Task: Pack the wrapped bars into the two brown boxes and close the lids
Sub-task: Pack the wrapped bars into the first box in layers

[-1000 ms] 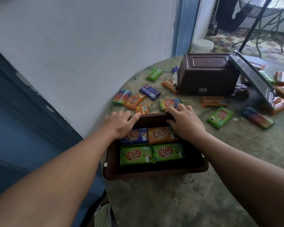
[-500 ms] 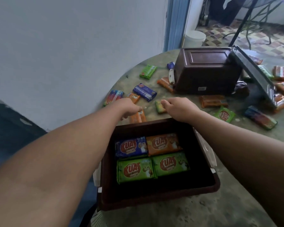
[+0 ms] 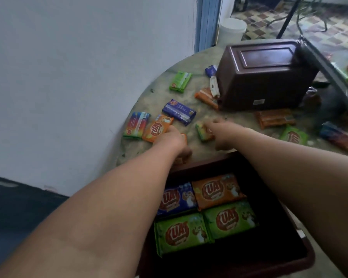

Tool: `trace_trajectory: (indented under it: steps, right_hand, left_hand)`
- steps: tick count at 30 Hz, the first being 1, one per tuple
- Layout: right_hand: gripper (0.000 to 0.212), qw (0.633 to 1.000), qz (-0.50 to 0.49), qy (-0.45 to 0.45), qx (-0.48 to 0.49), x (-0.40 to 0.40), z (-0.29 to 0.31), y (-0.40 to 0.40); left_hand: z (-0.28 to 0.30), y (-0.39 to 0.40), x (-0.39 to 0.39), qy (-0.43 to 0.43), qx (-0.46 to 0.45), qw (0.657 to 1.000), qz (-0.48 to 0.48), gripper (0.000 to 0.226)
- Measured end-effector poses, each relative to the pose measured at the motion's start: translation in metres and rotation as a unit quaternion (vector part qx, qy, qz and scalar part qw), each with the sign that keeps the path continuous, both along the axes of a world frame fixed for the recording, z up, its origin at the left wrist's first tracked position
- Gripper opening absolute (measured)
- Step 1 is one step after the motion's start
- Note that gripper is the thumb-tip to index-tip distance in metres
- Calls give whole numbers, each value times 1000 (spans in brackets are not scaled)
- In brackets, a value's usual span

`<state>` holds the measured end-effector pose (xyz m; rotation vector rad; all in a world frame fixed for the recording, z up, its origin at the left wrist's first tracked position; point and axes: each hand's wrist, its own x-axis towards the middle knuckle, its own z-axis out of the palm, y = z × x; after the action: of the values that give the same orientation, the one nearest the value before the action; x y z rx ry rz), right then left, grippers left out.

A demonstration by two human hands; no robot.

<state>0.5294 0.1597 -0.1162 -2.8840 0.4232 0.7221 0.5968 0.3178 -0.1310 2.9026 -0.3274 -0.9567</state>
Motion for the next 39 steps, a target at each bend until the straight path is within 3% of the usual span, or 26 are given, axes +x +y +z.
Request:
trace_trajectory:
  steps: [4, 12, 17, 20, 26, 29, 34, 39]
  right_hand:
    - [61, 999, -2, -24, -48, 4, -5, -2]
    - [61, 997, -5, -67, -26, -4, 2, 6]
    - [78, 985, -30, -172, -6, -18, 32, 12]
    - [86, 969, -46, -242, 18, -31, 56, 18]
    - [71, 946, -55, -308, 80, -78, 79, 42]
    - [70, 939, -39, -325, 102, -109, 83, 52]
    - [70, 943, 32, -306, 123, -169, 71, 58]
    - [81, 964, 141, -220, 46, -207, 52, 52]
  left_hand:
    - [-1, -2, 3, 9, -19, 1000, -11, 144]
    - [-3, 5, -5, -10, -91, 995, 33, 137]
    - [22, 15, -8, -84, -141, 986, 32, 125]
    - [47, 25, -18, -127, -185, 974, 28, 106]
    - [97, 56, -68, -226, -272, 933, 70, 85]
    - [110, 77, -105, -252, -311, 915, 41, 78]
    - [94, 117, -172, -230, -272, 932, -66, 83]
    - [60, 146, -211, -211, -129, 950, -190, 81]
